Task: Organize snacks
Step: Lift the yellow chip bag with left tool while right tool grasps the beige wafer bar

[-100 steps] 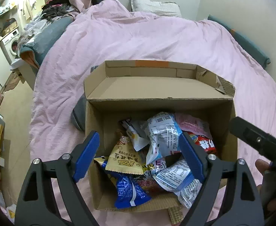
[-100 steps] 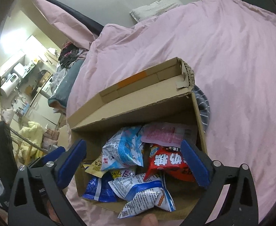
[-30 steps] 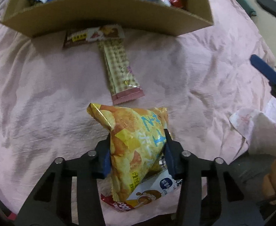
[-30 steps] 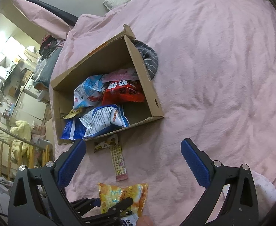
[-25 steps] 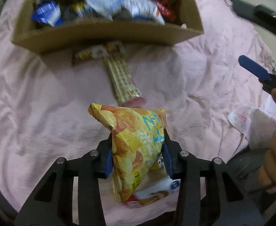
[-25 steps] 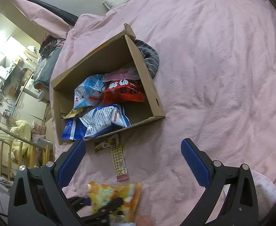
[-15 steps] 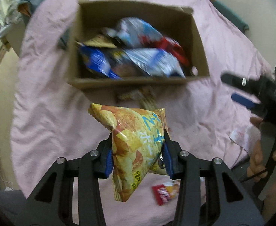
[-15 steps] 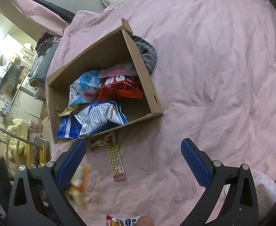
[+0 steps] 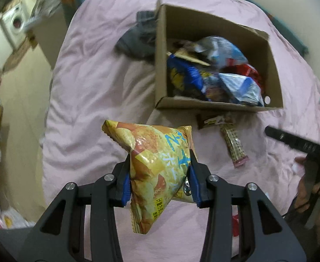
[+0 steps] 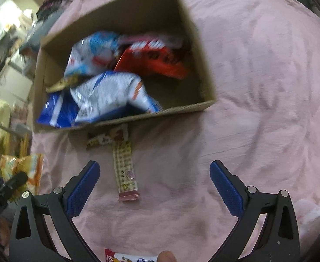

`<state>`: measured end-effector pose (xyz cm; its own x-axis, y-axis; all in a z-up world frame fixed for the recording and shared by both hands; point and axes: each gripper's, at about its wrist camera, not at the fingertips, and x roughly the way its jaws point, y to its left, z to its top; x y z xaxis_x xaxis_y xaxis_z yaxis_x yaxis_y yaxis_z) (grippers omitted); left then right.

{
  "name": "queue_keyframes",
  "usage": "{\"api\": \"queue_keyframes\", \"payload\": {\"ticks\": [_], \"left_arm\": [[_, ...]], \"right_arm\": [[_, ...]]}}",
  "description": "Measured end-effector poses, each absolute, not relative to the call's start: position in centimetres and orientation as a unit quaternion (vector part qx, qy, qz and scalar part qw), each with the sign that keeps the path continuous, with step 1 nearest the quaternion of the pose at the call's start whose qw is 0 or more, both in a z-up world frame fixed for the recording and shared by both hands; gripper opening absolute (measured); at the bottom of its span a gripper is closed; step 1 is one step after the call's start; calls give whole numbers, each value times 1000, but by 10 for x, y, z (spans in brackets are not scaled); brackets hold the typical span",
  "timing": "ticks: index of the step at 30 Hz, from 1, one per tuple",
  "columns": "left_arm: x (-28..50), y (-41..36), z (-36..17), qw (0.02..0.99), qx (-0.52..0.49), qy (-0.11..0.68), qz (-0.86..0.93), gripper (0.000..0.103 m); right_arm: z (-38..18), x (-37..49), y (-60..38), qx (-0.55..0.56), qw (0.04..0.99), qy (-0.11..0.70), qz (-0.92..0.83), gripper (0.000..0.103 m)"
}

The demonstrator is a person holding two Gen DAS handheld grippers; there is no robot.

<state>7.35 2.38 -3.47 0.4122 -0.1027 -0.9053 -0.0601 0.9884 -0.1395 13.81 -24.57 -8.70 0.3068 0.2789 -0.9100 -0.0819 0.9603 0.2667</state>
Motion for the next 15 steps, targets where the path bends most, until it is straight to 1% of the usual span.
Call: {"api": "queue_keyframes", "payload": {"ticks": [1, 3, 4, 6, 7, 12, 13, 15], "left_arm": [[74, 27, -36, 835, -87, 543, -9, 39], [72, 30, -37, 834, -102, 543, -4, 39], [72, 32, -38, 830, -110, 546, -2, 39], [71, 34, -40, 823, -126, 553, -6, 39], [71, 34, -41, 821, -128, 556, -7, 39], [76, 28, -40, 824, -115, 555, -5, 39], [77, 27, -41, 823, -116, 555, -5, 39], [77, 25, -41, 822, -117, 557, -11, 39]], "right_arm": [[-90, 139, -240, 80, 802, 581, 115, 102], [-96, 142, -226, 62, 799, 586, 122, 97], [-100, 143, -217, 49, 796, 590, 128, 91], [-109, 146, -202, 29, 787, 601, 137, 85], [-113, 147, -194, 22, 782, 607, 143, 83], [-129, 154, -162, -21, 771, 617, 156, 83], [-133, 155, -157, -30, 768, 621, 157, 82], [-140, 154, -151, -59, 764, 624, 152, 77]]}}
